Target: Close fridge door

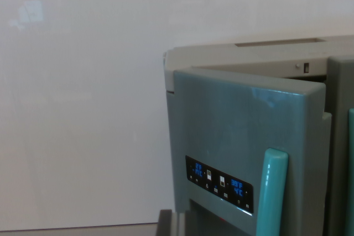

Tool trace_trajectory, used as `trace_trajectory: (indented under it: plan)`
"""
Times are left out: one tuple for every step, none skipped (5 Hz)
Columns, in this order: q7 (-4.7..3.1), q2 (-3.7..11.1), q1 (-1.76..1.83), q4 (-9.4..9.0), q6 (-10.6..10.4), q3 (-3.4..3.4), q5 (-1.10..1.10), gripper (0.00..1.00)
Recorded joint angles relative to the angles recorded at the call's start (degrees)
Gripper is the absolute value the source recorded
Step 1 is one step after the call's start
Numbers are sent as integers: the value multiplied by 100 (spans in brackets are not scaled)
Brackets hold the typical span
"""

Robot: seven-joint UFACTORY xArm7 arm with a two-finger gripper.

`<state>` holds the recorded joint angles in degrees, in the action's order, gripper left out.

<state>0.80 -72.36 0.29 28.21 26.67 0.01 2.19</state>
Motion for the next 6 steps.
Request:
trace_trajectory:
  plan:
    - [0, 3, 0, 0, 0, -1, 0, 100]
    - [0, 3, 0, 0, 0, -1, 0, 100]
    - [0, 102, 0, 0, 0, -2, 0, 100]
    - [0, 102, 0, 0, 0, -2, 0, 100]
    - [0, 387, 0, 0, 0, -2, 0, 100]
    - [0, 387, 0, 0, 0, -2, 0, 100]
